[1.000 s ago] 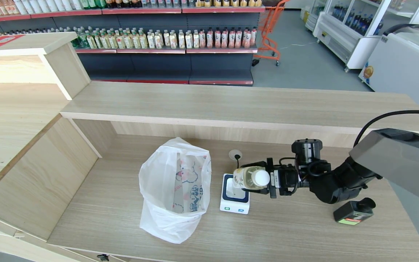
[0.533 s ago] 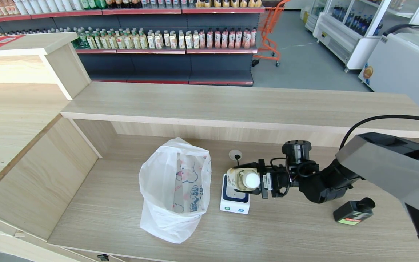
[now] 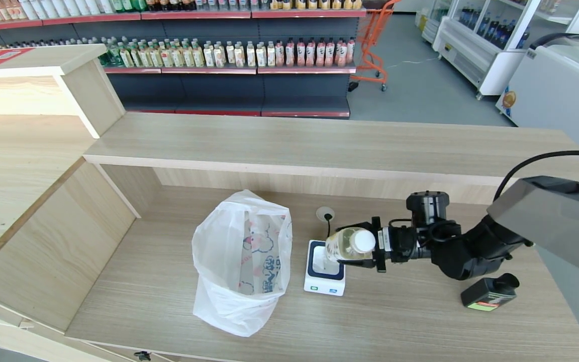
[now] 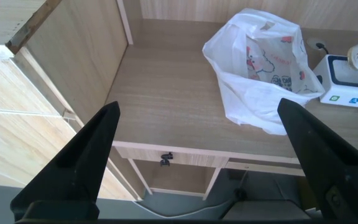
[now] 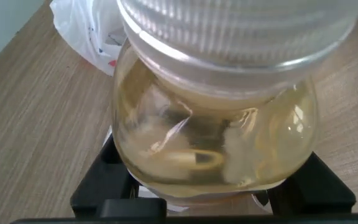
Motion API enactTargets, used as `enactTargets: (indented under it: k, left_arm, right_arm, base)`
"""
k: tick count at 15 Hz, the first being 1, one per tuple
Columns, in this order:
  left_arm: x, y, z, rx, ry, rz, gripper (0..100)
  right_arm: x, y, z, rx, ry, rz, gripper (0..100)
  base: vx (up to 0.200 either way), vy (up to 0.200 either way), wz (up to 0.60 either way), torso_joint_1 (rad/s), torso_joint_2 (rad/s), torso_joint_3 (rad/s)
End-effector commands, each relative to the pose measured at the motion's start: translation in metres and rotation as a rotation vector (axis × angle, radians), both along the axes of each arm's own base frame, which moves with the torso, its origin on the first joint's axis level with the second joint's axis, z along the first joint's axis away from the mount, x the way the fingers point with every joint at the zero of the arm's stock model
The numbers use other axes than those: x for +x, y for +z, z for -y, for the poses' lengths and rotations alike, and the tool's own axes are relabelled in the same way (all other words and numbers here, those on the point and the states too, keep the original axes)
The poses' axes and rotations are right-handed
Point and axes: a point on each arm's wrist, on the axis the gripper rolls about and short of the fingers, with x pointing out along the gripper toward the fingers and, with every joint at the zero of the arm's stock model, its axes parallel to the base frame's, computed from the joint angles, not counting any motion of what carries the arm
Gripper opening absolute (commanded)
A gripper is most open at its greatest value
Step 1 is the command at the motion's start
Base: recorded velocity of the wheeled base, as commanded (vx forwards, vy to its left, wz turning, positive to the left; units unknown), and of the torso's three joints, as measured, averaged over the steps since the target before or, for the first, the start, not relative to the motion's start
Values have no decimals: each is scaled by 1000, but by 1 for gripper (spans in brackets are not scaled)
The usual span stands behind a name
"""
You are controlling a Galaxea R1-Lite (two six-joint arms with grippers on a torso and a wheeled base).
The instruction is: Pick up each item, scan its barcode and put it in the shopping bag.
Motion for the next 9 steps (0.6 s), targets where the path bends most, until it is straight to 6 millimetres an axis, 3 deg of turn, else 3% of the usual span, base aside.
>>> enactTargets:
  k: [1,3,5,8,9]
  left_arm:
    - [0,0,0,0,0,0,100]
    - [0,0,0,0,0,0,100]
    - [0,0,0,0,2,0,100]
    - [0,0,0,0,0,0,100]
    - [0,0,0,0,0,2,100]
  right_arm:
    - [-60,64,47,68,-96,-171,0]
    - [-121,100,67,139,-174,-383,0]
    - [-176,122,77,243,-235,-604,0]
    - [-217,149,86,453,-418,-845,0]
    - [-220,154,86,502,-451,-886,0]
  base:
    - [0,0,0,0,0,0]
    - [0,0,0,0,0,0]
    - [0,0,0,0,0,0]
    - [0,0,0,0,0,0]
    - [0,0,0,0,0,0]
